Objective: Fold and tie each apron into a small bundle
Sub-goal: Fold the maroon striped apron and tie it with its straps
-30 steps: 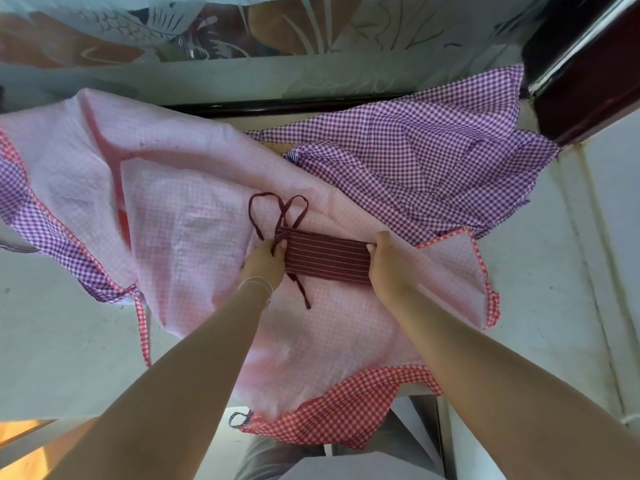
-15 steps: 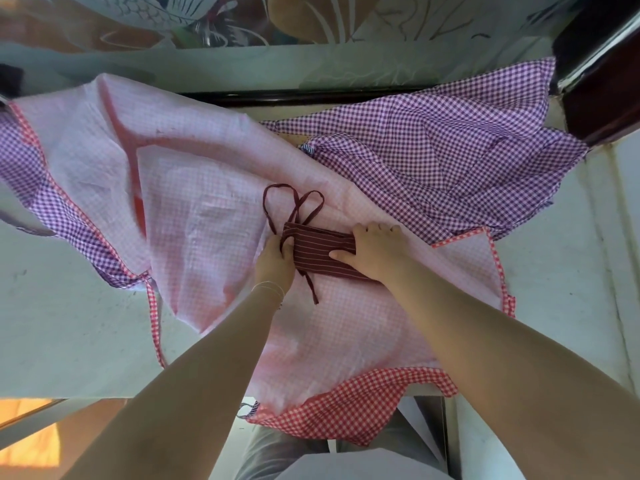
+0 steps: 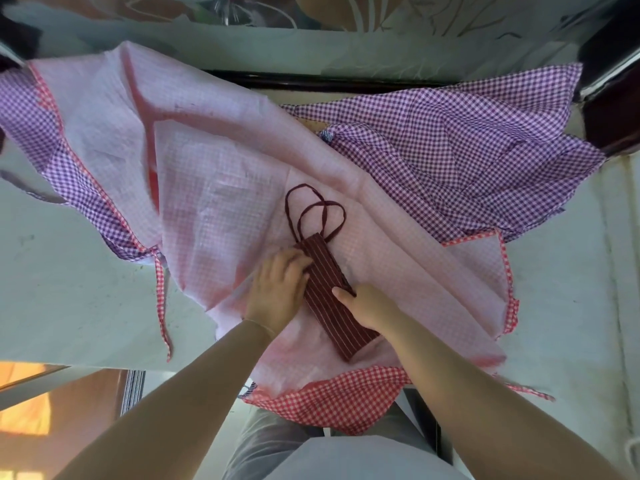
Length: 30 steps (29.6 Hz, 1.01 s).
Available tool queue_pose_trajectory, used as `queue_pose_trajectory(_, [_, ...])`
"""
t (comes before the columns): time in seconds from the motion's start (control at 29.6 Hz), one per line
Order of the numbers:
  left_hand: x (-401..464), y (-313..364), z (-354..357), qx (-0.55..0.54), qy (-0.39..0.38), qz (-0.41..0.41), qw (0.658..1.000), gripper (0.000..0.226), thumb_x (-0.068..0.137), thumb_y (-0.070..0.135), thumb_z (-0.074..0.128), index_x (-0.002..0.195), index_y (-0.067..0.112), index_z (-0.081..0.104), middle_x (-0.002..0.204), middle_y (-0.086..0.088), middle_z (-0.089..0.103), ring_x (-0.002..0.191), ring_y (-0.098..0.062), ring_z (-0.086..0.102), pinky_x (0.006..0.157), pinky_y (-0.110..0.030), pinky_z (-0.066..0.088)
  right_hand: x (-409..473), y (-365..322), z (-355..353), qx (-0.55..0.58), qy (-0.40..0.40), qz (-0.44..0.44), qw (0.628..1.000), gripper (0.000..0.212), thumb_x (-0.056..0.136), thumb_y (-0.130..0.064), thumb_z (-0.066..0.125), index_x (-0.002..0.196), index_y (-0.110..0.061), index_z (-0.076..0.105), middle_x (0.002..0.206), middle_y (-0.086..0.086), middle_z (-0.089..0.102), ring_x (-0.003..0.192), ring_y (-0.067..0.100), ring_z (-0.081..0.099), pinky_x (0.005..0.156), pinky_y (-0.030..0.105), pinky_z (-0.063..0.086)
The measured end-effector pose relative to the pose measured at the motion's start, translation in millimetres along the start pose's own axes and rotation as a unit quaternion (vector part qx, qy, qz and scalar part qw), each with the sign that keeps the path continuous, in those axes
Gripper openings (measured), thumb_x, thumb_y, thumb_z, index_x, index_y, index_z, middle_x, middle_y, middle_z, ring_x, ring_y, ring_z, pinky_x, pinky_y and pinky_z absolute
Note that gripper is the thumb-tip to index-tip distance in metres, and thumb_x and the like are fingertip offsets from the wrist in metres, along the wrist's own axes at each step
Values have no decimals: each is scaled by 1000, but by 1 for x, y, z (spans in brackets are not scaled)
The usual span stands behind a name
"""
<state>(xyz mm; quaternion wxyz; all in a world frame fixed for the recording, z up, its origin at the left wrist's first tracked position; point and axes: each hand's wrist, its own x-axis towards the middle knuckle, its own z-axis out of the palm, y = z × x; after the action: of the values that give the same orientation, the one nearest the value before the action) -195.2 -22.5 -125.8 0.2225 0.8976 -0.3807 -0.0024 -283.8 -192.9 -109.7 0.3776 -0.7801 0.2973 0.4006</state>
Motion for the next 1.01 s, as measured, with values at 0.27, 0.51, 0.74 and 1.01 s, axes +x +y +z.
queue_pose_trajectory(0.27, [-56, 4, 20, 50, -241, 137, 959, 54, 92, 32, 36, 144, 18, 38, 149, -1, 40, 137, -17, 37, 114, -38, 27, 3, 17, 5, 3, 148, -107, 983, 33, 98, -35, 48, 122, -13, 53, 112, 3, 61, 94, 16, 58, 79, 30, 49])
queue_pose_trajectory(0.51, [-54, 23, 28, 56, -222, 105, 968, 57, 86, 37, 50, 138, 15, 44, 138, -12, 52, 130, -29, 47, 109, -43, 34, 20, 55, -13, -345, 197, -506, 766, 49, 81, -8, 65, 128, -15, 59, 132, -2, 59, 124, 17, 54, 103, 35, 43])
queue_pose_trajectory(0.74, [-50, 41, 22, -35, -179, -18, 983, 53, 83, 48, 54, 127, 20, 54, 129, -7, 57, 116, -27, 57, 96, -40, 48, 22, 51, -34, -323, 53, -383, 864, 66, 93, -29, 57, 150, -33, 23, 151, -3, 36, 135, 16, 36, 115, 34, 29])
queue_pose_trajectory(1.01, [-19, 42, 1, -397, -85, -403, 820, 9, 95, 17, 55, 100, 15, 61, 89, 6, 66, 84, -15, 60, 71, -23, 44, 23, 4, -21, -128, 148, -342, 919, 36, 94, -38, 56, 124, -18, 55, 106, 4, 66, 91, 23, 61, 74, 35, 46])
